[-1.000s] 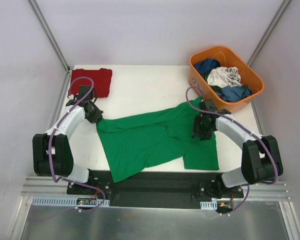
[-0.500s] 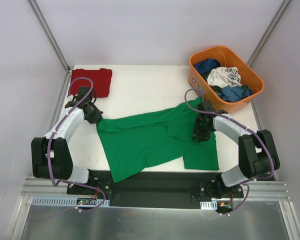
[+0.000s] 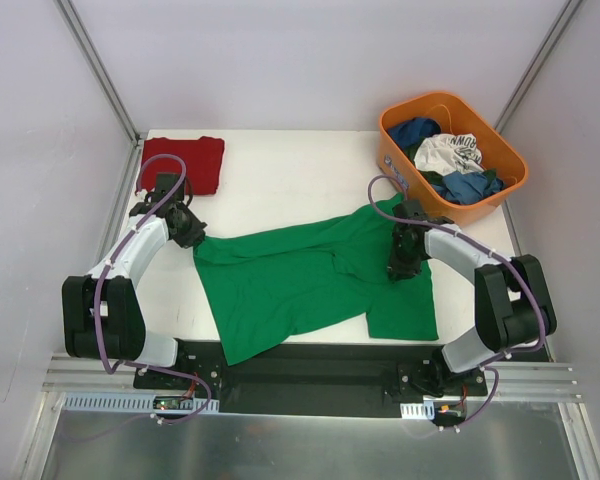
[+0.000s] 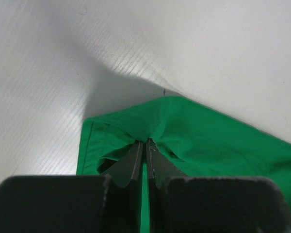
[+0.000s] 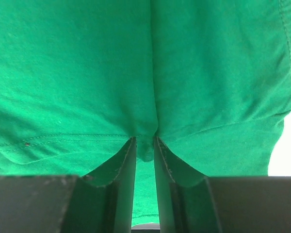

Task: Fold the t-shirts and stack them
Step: Flatten out the tshirt

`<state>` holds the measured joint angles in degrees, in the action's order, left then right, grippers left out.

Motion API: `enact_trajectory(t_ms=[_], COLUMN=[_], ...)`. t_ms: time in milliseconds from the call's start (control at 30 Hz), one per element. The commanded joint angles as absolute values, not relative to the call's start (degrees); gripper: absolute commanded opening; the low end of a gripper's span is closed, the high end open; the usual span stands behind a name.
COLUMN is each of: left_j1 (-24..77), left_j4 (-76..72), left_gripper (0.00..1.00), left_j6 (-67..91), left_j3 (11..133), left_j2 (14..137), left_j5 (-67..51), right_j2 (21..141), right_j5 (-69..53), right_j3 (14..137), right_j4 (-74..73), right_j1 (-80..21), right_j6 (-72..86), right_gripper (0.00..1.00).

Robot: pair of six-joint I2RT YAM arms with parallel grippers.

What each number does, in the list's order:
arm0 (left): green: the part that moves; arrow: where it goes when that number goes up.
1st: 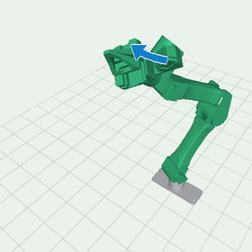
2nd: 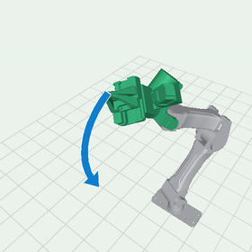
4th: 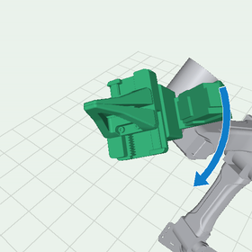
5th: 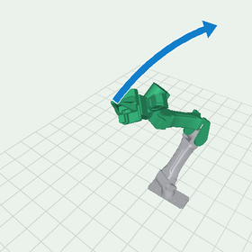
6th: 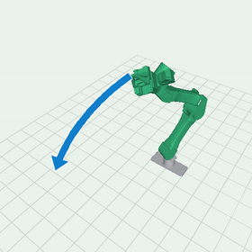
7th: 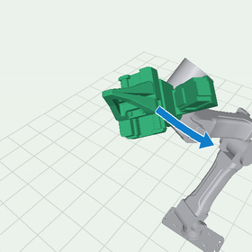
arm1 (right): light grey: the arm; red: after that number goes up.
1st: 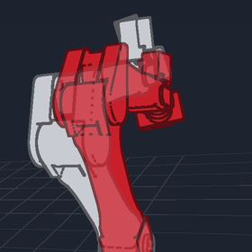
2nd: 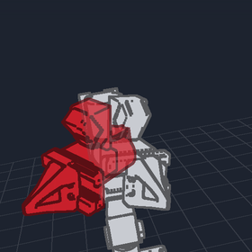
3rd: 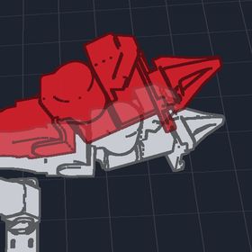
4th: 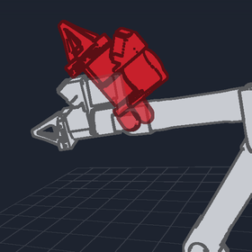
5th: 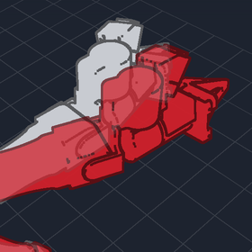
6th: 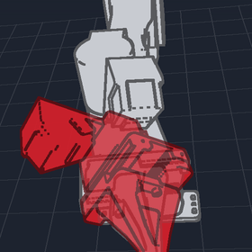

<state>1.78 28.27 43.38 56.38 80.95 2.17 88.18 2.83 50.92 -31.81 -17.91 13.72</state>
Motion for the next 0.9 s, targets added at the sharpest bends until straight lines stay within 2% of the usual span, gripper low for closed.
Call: enact_trajectory(t_ms=[0,167,333,467,667,867], left_j1=[1.58,1.58,1.58,1.58,1.58,1.58], left_j4=[28.21,28.21,28.21,28.3,28.3,28.21], left_gripper=[0.0,0.0,0.0,0.0,0.0,0.0], left_j6=[42.28,42.19,42.1,42.19,42.63,43.07], left_j3=[56.51,56.6,56.6,56.86,58.79,61.26], left_j2=[79.28,78.4,77.7,76.82,72.26,64.27], left_j5=[1.05,1.41,1.32,0.62,0.09,0.09], right_j2=[89.12,88.77,88.77,87.37,73.76,59.87], right_j5=[3.43,4.13,1.86,-3.33,-7.47,-5.63], right_j3=[53.44,53.17,53.26,53.0,52.64,58.61], right_j4=[-31.82,-31.73,-31.12,-29.89,-22.42,-17.32], right_j1=[-17.84,-17.84,-17.67,-17.67,-17.49,-17.49], right_j6=[13.1,12.75,11.96,7.92,6.33,5.89], right_gripper=[0.22,0.15,0.01,0.01,0.01,0.01])
